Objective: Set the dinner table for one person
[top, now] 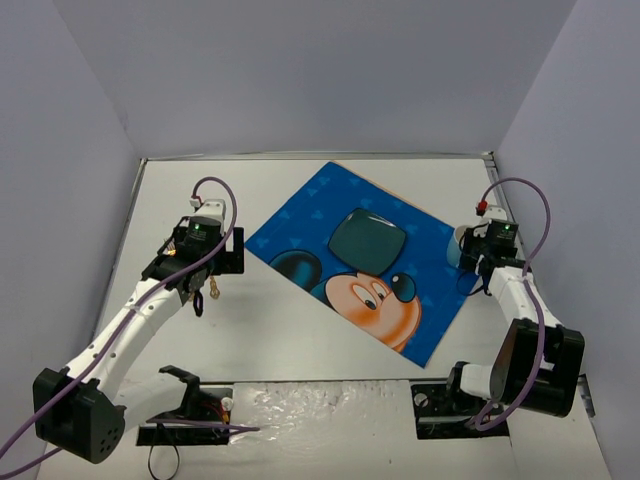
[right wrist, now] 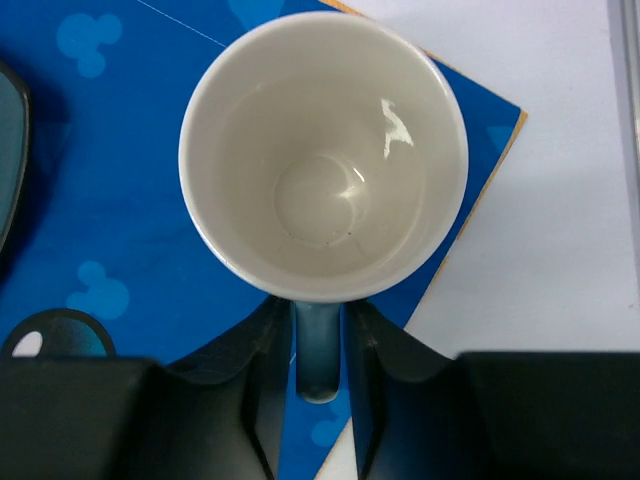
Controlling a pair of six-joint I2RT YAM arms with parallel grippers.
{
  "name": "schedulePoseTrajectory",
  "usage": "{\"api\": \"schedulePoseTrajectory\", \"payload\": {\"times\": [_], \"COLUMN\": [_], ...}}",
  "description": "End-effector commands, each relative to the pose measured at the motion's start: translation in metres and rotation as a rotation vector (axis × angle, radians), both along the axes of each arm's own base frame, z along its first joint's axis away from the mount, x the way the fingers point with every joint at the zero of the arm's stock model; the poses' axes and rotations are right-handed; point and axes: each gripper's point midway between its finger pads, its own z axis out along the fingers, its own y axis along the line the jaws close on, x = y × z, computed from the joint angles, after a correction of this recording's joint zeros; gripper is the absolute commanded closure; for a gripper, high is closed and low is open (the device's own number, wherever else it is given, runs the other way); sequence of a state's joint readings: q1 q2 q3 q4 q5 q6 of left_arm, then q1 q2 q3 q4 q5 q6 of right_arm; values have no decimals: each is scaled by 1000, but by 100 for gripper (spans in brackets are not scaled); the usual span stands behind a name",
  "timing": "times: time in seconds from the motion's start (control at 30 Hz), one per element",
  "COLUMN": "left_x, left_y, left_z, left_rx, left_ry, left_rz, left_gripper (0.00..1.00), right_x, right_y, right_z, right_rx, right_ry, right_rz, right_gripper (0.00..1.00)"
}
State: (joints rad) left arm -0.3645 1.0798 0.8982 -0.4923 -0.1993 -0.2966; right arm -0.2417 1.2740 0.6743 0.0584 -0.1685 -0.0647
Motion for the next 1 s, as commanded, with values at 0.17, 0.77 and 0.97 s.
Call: {"api": "schedulePoseTrajectory", "payload": {"times": [0.17,0.77,0.97], "left_x": [8,24,43], "left_y": [-2,23,45], "left_z": [28,-18,-37], "left_rx": [-30,-138,-173], "left_ry": [-82,48,89], "left_rz": [9,233,331], "left_gripper": [3,3,3], "right_x": [11,-1,-10], "right_y": [-10,34,62], "right_z": [46,204,210], "right_rx": [-35,101,143], "right_ry": [-142,-478,-506], "right_rz": [-59,-79,20], "right_gripper": [32,0,0]}}
